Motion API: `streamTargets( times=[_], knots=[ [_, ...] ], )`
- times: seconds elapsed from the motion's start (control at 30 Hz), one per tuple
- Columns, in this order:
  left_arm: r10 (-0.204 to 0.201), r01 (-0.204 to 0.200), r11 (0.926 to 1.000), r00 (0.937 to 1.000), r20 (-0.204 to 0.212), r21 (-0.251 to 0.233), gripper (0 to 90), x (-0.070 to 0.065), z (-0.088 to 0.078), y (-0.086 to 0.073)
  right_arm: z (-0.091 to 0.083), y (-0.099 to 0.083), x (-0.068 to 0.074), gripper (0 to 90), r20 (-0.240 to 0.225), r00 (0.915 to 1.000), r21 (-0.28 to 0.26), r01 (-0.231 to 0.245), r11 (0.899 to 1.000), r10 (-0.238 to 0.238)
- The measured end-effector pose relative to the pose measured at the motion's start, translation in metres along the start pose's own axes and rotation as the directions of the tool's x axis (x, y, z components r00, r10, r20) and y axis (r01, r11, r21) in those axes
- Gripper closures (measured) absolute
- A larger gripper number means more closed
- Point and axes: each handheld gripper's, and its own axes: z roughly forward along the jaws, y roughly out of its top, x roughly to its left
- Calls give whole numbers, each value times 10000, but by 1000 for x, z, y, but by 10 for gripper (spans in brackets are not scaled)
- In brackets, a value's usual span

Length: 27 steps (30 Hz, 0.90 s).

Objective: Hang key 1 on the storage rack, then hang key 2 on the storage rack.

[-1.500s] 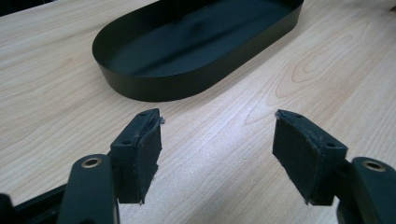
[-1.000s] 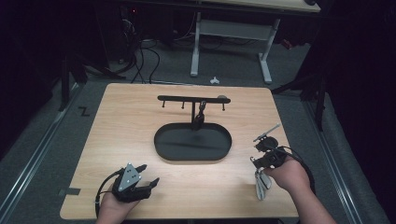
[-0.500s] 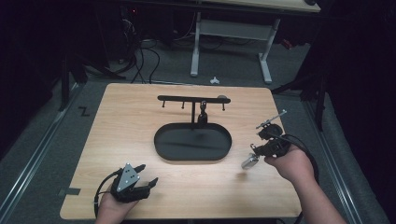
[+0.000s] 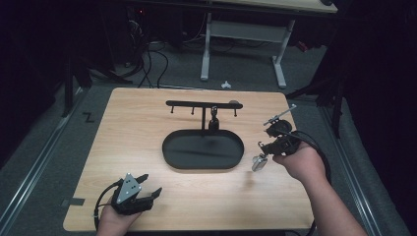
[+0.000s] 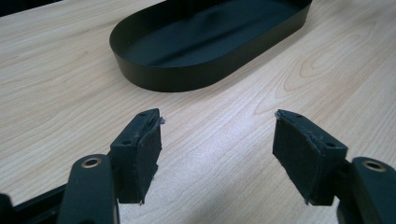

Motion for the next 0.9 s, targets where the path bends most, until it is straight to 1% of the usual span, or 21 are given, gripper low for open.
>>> streamTargets(
  times=[0.13, 0.23, 0.33, 0.4, 0.53, 0.6, 0.63, 0.67, 0.73, 0.77, 0.8, 0.83, 0.87, 0.9],
  knots=[
    [78, -77, 9999, 10000, -53, 89, 332, -1, -1, 0, -4, 11, 0, 870, 73, 9999, -36, 101, 9999, -100],
    [25, -24, 10000, 10000, -80, 29, 332, -3, -1, 0, -5, 19, 1, 870, -6, 9998, -162, 181, 9997, -182],
    [112, -112, 9998, 9999, 32, 178, 332, -4, 0, -2, -5, 27, 2, 870, -84, 9996, -213, 280, 9994, -282],
    [69, -71, 9997, 10000, 55, 241, 332, -3, 0, -3, -5, 33, 2, 870, -128, 9994, -275, 317, 9991, -321],
    [-16, 18, 9999, 9999, -125, 150, 332, -4, -6, -5, -2, 44, 4, 870, -117, 9992, -272, 378, 9989, -381],
    [113, -108, 9996, 9998, -185, 245, 332, -4, -9, -5, 0, 50, 6, 870, -123, 9991, -271, 391, 9989, -394],
    [67, -62, 9998, 9996, -260, 203, 332, -3, -9, -5, 1, 53, 6, 870, -117, 9990, -310, 423, 9986, -427],
    [-5, 10, 9998, 9997, -263, 190, 332, -1, -10, -5, 2, 55, 7, 870, -140, 9986, -361, 496, 9981, -502],
    [-178, 182, 9997, 9995, -249, 171, 332, -1, -10, -6, 3, 61, 8, 870, -221, 9985, -375, 497, 9981, -505],
    [-140, 146, 9997, 9996, -244, 220, 332, -2, -9, -7, 4, 63, 9, 870, -267, 9982, -397, 517, 9979, -528],
    [-59, 66, 9995, 9997, -230, 293, 333, -3, -9, -8, 5, 66, 9, 870, -274, 9975, -447, 634, 9970, -647],
    [21, -13, 9994, 9997, -235, 359, 332, -4, -10, -8, 5, 68, 9, 870, -270, 9978, -424, 597, 9973, -609],
    [26, -17, 9994, 9997, -255, 359, 332, -3, -11, -8, 5, 71, 10, 870, -302, 9981, -418, 522, 9978, -535],
    [-29, 38, 9995, 9995, -306, 301, 332, -3, -11, -9, 6, 73, 10, 870, -310, 9976, -426, 601, 9973, -614]
  ],
)
